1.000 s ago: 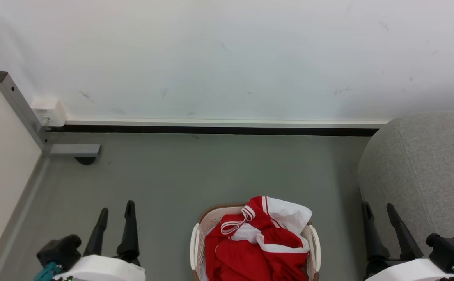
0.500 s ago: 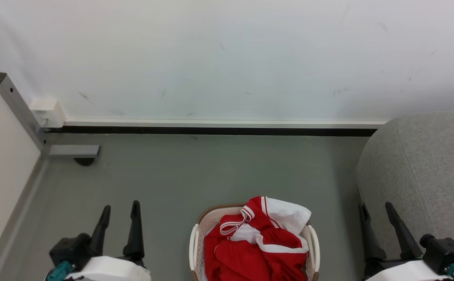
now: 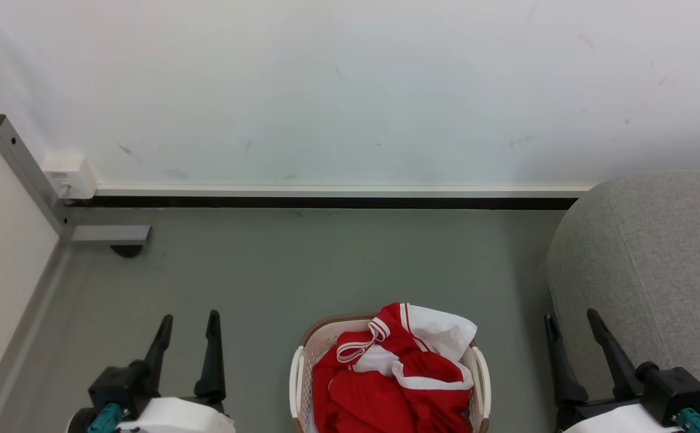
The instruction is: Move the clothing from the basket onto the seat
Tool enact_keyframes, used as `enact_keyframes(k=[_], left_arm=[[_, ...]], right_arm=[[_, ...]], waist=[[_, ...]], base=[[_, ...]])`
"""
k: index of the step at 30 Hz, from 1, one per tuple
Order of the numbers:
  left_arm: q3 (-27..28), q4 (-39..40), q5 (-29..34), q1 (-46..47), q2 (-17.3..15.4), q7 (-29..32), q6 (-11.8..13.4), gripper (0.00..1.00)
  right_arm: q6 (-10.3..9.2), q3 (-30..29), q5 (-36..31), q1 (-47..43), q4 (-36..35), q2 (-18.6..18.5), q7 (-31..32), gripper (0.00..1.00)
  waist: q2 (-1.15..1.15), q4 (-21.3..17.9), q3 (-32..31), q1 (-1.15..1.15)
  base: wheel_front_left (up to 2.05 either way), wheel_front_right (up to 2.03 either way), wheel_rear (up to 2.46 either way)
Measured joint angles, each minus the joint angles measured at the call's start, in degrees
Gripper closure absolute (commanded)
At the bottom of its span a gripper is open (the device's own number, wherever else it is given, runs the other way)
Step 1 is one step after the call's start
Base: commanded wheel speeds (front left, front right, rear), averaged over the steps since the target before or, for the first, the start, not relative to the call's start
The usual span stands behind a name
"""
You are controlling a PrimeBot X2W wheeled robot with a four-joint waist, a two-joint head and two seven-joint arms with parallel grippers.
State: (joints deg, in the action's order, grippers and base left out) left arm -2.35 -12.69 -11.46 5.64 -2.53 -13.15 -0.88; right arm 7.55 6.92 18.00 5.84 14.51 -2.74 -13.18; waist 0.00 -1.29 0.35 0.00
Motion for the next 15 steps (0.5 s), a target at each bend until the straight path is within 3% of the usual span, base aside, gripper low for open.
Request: enact_keyframes(k=[15], left_arm=[[-0.08, -0.15, 5.3, 0.55, -0.09, -1.57, 0.26, 0.0]], right_arm=[[0.0, 0.62, -4.19, 0.51, -0.1, -0.02, -1.53, 0.0]], waist=[[0.0, -0.74, 0.33, 0.0]], base=[[0.0, 0.0, 0.0]])
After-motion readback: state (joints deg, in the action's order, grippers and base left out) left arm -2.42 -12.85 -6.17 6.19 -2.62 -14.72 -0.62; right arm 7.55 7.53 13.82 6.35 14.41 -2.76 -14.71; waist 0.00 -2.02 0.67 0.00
